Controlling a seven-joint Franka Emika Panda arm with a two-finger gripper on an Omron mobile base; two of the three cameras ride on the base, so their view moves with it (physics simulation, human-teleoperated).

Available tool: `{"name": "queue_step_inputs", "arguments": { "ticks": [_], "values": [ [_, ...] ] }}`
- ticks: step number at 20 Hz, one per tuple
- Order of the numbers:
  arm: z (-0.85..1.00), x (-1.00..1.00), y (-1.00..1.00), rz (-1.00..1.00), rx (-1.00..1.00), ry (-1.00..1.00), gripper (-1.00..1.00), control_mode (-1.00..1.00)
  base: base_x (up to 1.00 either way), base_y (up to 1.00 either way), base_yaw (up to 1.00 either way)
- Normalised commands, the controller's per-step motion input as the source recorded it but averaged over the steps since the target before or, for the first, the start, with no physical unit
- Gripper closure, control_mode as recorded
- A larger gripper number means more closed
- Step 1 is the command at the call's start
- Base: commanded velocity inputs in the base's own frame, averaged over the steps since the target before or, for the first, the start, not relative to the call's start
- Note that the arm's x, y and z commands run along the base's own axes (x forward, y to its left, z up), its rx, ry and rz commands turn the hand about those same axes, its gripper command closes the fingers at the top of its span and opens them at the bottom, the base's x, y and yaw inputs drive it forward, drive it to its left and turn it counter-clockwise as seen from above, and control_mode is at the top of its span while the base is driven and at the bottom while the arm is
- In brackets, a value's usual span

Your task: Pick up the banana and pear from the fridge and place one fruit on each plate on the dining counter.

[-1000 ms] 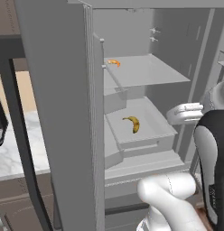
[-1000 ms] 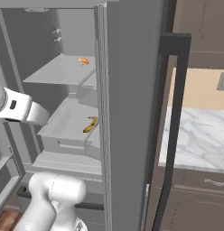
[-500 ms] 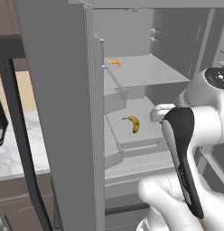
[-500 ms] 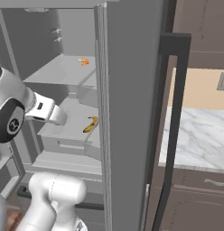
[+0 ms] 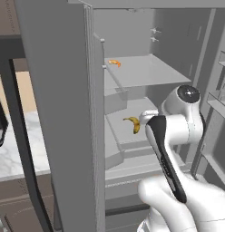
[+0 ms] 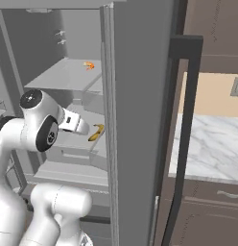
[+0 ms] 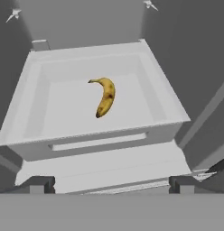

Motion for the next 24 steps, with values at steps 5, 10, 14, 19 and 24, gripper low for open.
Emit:
{"name": "queue_step_inputs", "arguments": {
  "ticks": [5,10,14,19,24],
  "values": [
    [-0.58,0.83,-0.13,0.00,0.01,0.04,-1.00,-1.00,0.00,0.00,0.00],
    [-0.44,0.49,-0.04,0.00,0.05,0.09,-1.00,-1.00,0.00,0.00,0.00],
    [-0.19,0.34,0.00,0.00,0.01,0.06,-1.00,-1.00,0.00,0.00,0.00],
    [-0.15,0.49,0.00,0.00,0.00,0.04,-1.00,-1.00,0.00,0.00,0.00],
    [-0.27,0.51,0.00,0.00,0.00,0.02,-1.00,-1.00,0.00,0.00,0.00]
  ]
}}
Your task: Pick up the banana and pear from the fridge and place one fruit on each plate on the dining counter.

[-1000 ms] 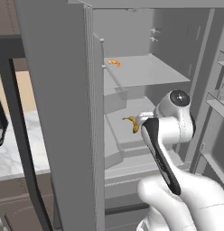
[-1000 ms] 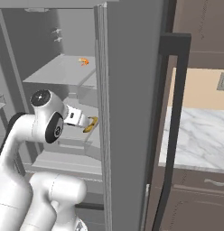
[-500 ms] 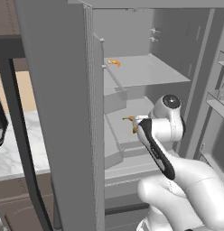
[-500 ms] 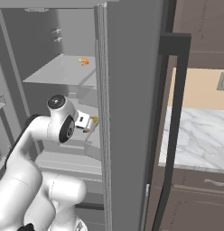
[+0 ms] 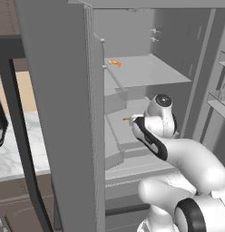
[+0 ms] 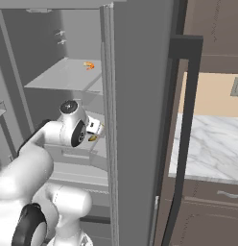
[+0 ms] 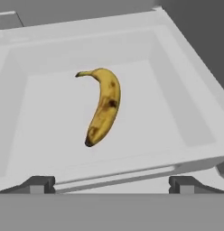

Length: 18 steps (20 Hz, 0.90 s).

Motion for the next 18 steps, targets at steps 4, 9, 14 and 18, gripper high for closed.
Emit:
{"name": "queue_step_inputs", "arguments": {
  "ticks": [4,9,14,18],
  "values": [
    [-0.32,0.42,0.00,0.00,0.00,0.01,-1.00,-1.00,0.00,0.00,0.00],
    [-0.31,0.36,0.00,0.00,0.00,0.00,-1.00,-1.00,0.00,0.00,0.00],
    [-0.32,0.42,0.00,0.00,0.00,0.00,-1.00,-1.00,0.00,0.00,0.00],
    [-0.34,0.42,0.00,0.00,0.00,0.00,-1.00,-1.00,0.00,0.00,0.00]
  ]
}}
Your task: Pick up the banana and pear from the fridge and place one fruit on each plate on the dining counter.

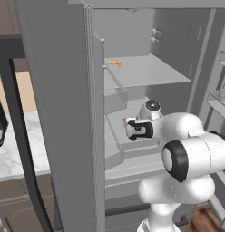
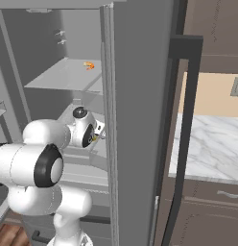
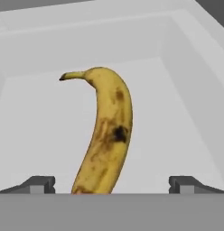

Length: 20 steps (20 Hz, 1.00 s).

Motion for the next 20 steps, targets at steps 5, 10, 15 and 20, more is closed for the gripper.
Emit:
{"name": "queue_step_inputs", "arguments": {
  "ticks": [5,10,15,20],
  "values": [
    [-0.24,0.46,0.00,0.00,0.00,0.00,-1.00,-1.00,0.00,0.00,0.00],
    [-0.15,0.50,0.00,0.00,0.00,0.00,-1.00,-1.00,0.00,0.00,0.00],
    [-0.23,0.09,0.00,0.00,0.00,0.00,1.00,-1.00,0.00,0.00,0.00],
    [-0.38,0.00,0.07,0.00,0.00,0.00,1.00,-1.00,0.00,0.00,0.00]
  ]
}}
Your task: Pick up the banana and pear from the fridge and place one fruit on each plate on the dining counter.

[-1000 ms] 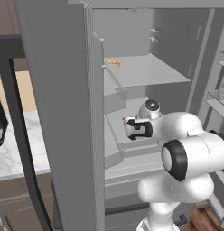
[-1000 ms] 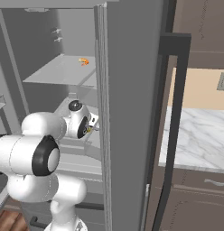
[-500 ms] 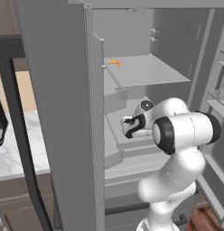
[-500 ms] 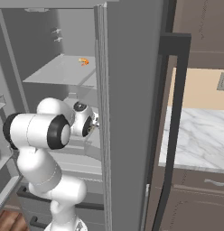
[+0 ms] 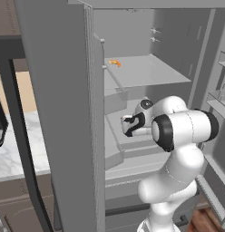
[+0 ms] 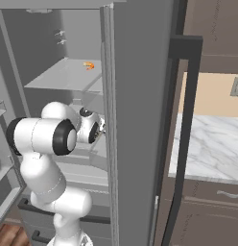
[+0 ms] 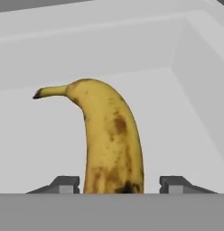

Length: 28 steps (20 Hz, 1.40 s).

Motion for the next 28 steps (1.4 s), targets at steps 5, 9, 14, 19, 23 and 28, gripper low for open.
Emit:
{"name": "queue_step_inputs", "arguments": {
  "ticks": [5,9,14,19,23,28],
  "values": [
    [-0.33,0.00,0.09,0.00,0.00,0.00,1.00,-1.00,0.00,0.00,0.00],
    [-0.26,-0.22,0.17,0.00,0.00,-0.02,1.00,-1.00,0.00,0.00,0.00],
    [-0.14,-0.99,0.24,-0.05,0.00,-0.10,1.00,-1.00,0.00,0.00,0.00],
    [0.18,-1.00,0.00,-0.15,0.00,-0.20,1.00,-1.00,0.00,0.00,0.00],
    [0.97,-1.00,0.00,-0.12,0.11,-0.01,1.00,-1.00,0.00,0.00,0.00],
    [1.00,-1.00,0.00,-0.08,0.17,0.15,1.00,-1.00,0.00,0.00,0.00]
  ]
}}
